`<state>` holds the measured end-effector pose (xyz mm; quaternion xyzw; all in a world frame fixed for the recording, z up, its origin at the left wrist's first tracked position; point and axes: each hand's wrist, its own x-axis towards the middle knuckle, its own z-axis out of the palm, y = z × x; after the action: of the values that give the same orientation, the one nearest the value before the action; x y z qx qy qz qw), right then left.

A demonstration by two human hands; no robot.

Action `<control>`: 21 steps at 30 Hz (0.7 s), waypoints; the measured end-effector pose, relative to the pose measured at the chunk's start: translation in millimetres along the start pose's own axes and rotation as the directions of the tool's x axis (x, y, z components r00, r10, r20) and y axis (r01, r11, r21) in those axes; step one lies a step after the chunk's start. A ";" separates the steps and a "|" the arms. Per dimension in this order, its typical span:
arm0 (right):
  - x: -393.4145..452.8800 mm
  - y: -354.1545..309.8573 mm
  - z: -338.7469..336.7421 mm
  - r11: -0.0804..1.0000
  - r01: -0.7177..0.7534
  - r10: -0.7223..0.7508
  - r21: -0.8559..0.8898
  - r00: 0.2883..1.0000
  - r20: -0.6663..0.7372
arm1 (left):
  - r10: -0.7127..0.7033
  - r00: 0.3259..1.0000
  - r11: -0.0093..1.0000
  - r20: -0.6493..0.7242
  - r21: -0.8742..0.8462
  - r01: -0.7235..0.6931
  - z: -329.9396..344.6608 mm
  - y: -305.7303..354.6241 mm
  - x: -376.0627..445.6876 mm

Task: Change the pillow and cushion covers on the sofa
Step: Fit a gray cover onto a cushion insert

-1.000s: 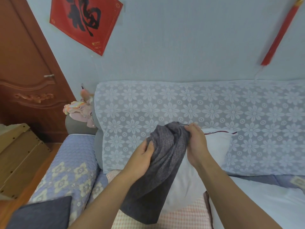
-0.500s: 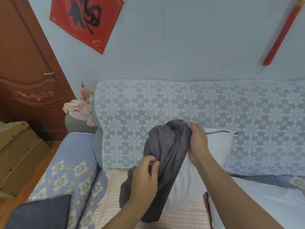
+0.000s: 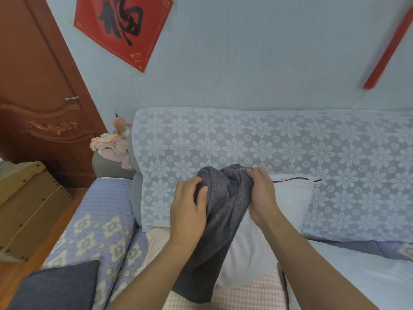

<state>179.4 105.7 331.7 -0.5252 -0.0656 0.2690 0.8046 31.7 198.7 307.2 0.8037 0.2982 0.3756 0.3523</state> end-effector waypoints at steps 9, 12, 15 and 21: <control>-0.9 2.0 -2.0 0.999 -0.021 0.021 0.024 1.000 0.001 | -0.002 0.967 0.995 0.256 -0.098 0.028 0.7 0.4 19.6; -1.5 1.6 -1.0 0.998 -0.034 0.034 0.046 0.999 -0.001 | -0.243 0.930 0.869 0.277 -0.364 0.335 7.9 2.6 14.5; -4.2 0.7 -2.8 0.997 -0.041 0.042 0.064 0.999 -0.003 | -0.249 0.909 0.875 0.334 -0.325 0.359 13.9 -2.0 4.2; -11.0 1.7 -4.9 0.996 -0.048 0.048 0.071 0.999 -0.002 | -0.068 0.882 0.986 0.466 -0.101 0.130 4.4 -12.3 7.8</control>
<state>171.4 96.7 330.0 -0.4983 -0.0419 0.2897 0.8161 36.9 210.1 298.6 0.8289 0.2217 0.1740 0.4831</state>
